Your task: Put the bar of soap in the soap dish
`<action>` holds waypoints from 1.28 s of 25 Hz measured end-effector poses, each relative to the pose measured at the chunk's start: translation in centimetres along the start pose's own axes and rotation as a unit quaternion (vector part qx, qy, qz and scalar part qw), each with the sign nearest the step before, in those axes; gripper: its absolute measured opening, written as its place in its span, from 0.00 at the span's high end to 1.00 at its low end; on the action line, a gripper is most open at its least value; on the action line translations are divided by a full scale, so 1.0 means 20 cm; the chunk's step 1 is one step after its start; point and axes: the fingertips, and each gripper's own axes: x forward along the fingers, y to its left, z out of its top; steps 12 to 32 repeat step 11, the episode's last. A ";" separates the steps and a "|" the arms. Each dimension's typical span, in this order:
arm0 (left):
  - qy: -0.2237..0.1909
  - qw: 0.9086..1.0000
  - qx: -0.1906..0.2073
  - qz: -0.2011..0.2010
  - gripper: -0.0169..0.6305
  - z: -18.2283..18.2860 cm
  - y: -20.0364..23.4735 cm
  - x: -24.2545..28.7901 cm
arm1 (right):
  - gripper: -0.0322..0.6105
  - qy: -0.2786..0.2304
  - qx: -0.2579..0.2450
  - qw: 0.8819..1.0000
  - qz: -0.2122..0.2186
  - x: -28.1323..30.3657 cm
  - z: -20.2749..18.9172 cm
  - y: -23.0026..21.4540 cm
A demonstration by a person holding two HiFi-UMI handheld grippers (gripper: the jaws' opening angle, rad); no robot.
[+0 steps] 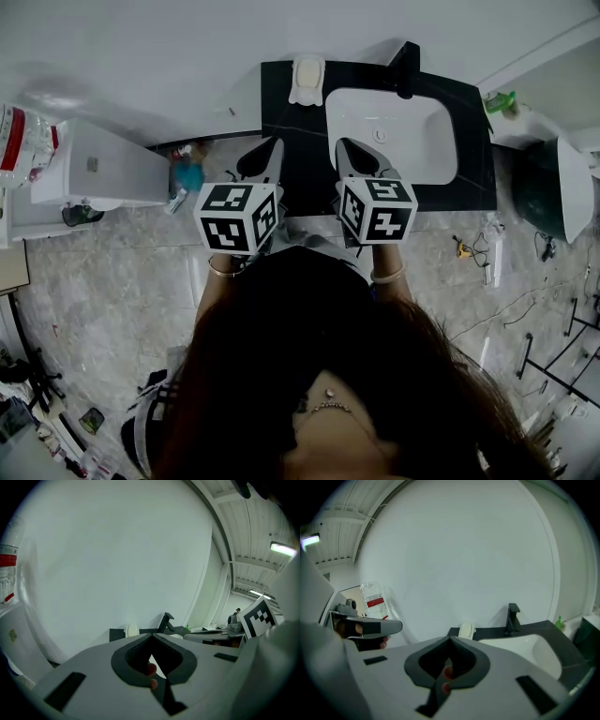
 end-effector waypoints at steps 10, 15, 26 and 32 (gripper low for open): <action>-0.005 1.000 -0.003 -0.004 0.98 0.05 0.04 0.03 | 0.93 -0.002 0.000 1.000 0.001 0.05 0.03 0.02; -0.006 1.000 -0.003 -0.005 0.98 0.05 0.04 0.03 | 0.93 -0.002 0.001 1.000 0.002 0.06 0.04 0.02; -0.006 1.000 -0.003 -0.005 0.98 0.05 0.04 0.03 | 0.93 -0.002 0.001 1.000 0.002 0.06 0.04 0.02; -0.006 1.000 -0.003 -0.005 0.98 0.05 0.04 0.03 | 0.93 -0.002 0.001 1.000 0.002 0.06 0.04 0.02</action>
